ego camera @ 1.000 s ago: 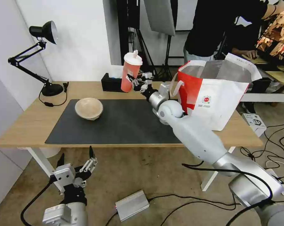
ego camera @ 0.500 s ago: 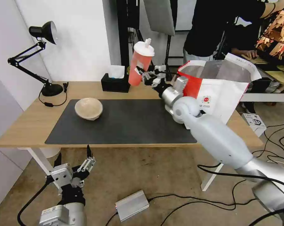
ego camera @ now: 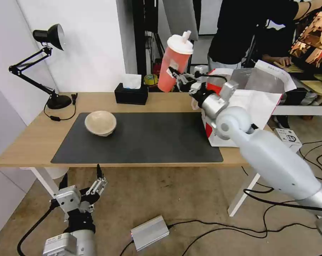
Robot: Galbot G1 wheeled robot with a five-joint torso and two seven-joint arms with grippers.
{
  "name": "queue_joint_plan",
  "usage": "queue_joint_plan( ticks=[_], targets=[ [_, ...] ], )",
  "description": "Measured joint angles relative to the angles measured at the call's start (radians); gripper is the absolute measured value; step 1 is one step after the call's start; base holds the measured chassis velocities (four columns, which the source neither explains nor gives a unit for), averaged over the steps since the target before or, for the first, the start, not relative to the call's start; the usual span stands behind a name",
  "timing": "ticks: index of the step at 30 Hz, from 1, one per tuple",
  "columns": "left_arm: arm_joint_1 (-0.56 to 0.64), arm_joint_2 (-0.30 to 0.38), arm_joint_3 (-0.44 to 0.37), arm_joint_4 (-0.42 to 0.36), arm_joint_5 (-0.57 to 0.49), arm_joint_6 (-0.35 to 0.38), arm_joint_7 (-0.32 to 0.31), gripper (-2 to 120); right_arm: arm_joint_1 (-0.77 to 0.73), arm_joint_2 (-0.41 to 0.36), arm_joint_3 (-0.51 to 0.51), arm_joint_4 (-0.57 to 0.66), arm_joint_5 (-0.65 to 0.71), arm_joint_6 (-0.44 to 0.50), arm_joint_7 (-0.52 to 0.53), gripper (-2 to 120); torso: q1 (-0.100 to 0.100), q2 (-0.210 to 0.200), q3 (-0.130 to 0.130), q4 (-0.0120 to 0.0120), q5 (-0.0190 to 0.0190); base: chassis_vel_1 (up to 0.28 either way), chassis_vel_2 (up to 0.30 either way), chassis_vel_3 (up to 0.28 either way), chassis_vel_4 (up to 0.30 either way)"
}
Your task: Pick up the trash from the table and place it into the takeout bag.
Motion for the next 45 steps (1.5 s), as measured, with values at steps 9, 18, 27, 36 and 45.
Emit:
queue_joint_plan(
  ticks=[9, 18, 27, 36, 45],
  targets=[
    [-0.004, -0.002, 0.007, 0.002, 0.000, 0.000, 0.001, 100, -0.028, -0.079, 0.058, 0.058, 0.035, -0.005, 0.000, 3, 0.000, 0.000, 0.000, 0.0000, 0.0000, 0.000, 0.000, 0.000, 0.000],
    [0.000, 0.009, 0.012, 0.001, 0.003, -0.002, 0.002, 100, -0.044, -0.139, 0.096, 0.100, 0.063, -0.009, 0.001, 3, 0.000, 0.000, 0.000, 0.0000, -0.0001, 0.000, 0.000, 0.000, 0.000],
    [0.006, 0.012, 0.013, -0.010, 0.003, -0.002, 0.002, 100, -0.094, -0.199, 0.175, 0.148, 0.092, -0.012, 0.008, 3, 0.000, 0.000, 0.000, 0.0001, 0.0000, 0.000, 0.000, 0.000, 0.000],
    [0.018, 0.010, 0.021, -0.023, 0.008, -0.005, 0.003, 100, -0.133, -0.283, 0.262, 0.159, 0.145, -0.012, 0.005, 3, 0.000, 0.000, 0.000, 0.0000, -0.0001, 0.000, 0.000, 0.000, 0.000],
    [0.022, 0.013, 0.022, -0.023, 0.011, -0.010, 0.004, 100, -0.194, -0.315, 0.331, 0.136, 0.147, -0.008, -0.017, 3, 0.000, 0.000, 0.000, 0.0000, 0.0000, 0.000, 0.000, 0.000, 0.000]
  ],
)
